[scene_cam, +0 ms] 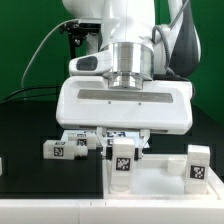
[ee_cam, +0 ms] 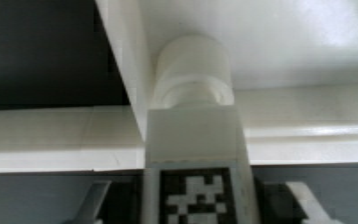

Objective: Assemble square table

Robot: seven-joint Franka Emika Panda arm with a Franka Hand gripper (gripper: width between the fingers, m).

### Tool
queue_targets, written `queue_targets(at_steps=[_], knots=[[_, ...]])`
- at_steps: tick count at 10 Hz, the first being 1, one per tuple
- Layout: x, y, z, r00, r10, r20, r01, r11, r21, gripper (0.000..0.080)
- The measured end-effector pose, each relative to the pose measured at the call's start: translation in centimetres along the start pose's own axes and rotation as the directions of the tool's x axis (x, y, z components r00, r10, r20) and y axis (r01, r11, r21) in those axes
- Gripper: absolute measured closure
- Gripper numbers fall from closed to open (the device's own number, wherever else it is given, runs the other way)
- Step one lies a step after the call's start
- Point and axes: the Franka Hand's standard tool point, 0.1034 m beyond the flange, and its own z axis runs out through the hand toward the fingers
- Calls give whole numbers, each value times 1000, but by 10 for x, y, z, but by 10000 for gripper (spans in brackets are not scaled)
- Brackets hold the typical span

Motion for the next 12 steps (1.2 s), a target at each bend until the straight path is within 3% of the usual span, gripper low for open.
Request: queue_targets(at_steps=[3,4,5,6,7,9,12], knots=[[-3,0,-1,1000,3,-29,-3,1000,-6,515],[-4,0,0,1000,5,-18,-6,1000,-6,410],[-5,0,1,1000,6,-13,-6,1000,-5,410],[-6,0,1,1000,6,-10,-6,1000,-5,272],[-8,-2,2,1000,9,29,-10,1000,2,188],[10,-4,-5,994,24,103,-26,999,26,157],[9,-11,-4,934,25,356,-53,996,69,151]])
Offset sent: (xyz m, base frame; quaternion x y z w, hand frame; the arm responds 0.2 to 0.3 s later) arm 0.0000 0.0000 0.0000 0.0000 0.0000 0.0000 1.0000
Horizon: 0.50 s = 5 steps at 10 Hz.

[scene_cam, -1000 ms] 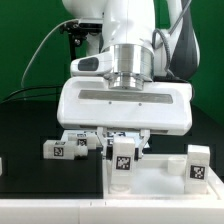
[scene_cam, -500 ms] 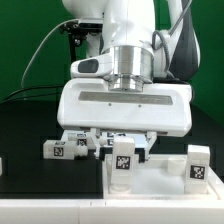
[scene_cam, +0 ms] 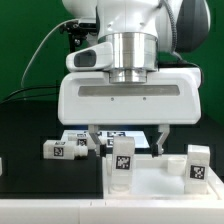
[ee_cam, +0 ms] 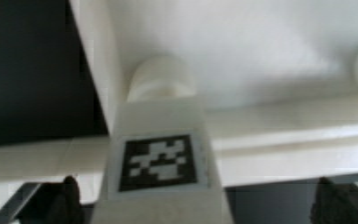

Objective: Assemble square table

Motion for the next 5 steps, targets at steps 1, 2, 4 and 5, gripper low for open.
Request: queue_targets(at_steps=[1,2,4,5], knots=[[-2,1,1,998,2,57,-2,1000,6,151],[-4,4,0,990,7,143,-10,1000,15,151],[-1,4,0,988,43,151,-46,999,12,274],[-1,4,0,987,44,152,-46,999,11,274]])
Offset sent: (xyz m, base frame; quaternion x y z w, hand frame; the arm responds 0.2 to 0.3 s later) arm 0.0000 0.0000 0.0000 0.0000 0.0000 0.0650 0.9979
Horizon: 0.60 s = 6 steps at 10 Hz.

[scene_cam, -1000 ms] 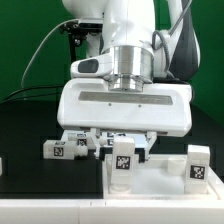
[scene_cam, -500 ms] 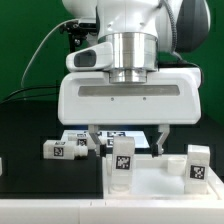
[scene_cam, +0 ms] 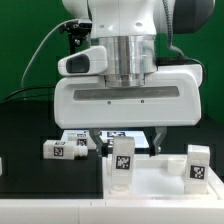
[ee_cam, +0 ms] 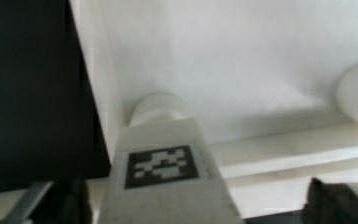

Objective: Assemble square table

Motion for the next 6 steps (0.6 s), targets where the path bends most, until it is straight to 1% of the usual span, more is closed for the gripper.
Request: queue_targets(at_steps=[1,2,4,5,6], knots=[[0,0,0,999,34,0,-34,999,1,413],[0,2,0,994,106,0,-106,994,-1,513],[0,2,2,971,240,-2,-240,971,-2,513],[3,2,3,956,293,-17,-293,956,1,513],[4,2,3,915,403,-22,-403,915,5,513]])
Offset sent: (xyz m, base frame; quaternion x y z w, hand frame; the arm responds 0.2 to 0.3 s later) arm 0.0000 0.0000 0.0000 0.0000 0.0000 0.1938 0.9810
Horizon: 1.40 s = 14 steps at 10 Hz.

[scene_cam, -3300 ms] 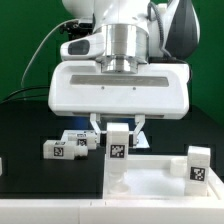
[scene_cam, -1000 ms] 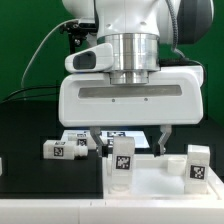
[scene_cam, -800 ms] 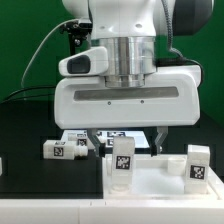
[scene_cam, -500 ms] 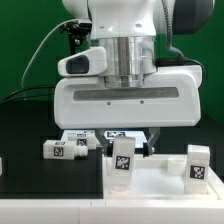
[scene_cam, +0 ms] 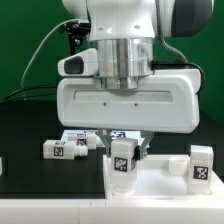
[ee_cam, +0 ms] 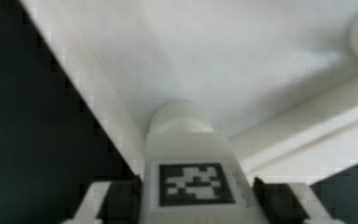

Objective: Assemble square table

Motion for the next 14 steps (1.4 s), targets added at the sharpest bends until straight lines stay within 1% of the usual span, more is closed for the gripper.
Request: queue_targets(at_steps=[1,2,3,4,5,6,7,8,9,10,11,12,14], knots=[[1,-1,0,993,117,0,-117,993,1,513],[1,-2,0,966,258,3,-258,966,6,513],[-1,-3,1,891,453,25,-453,891,16,512],[-2,-5,2,806,590,52,-591,806,21,512],[-3,-9,3,742,667,67,-669,743,5,512],[-3,-9,3,744,665,66,-667,745,6,512],[-3,-9,3,761,645,66,-647,762,7,440],[-3,-9,3,779,623,63,-625,781,8,440],[-2,-9,3,833,551,60,-552,833,15,256],[2,-7,1,933,356,43,-358,933,35,256],[4,-9,-2,977,212,24,-213,976,42,169],[4,-8,-1,985,171,25,-172,984,41,155],[4,-7,0,998,54,20,-55,998,43,151]])
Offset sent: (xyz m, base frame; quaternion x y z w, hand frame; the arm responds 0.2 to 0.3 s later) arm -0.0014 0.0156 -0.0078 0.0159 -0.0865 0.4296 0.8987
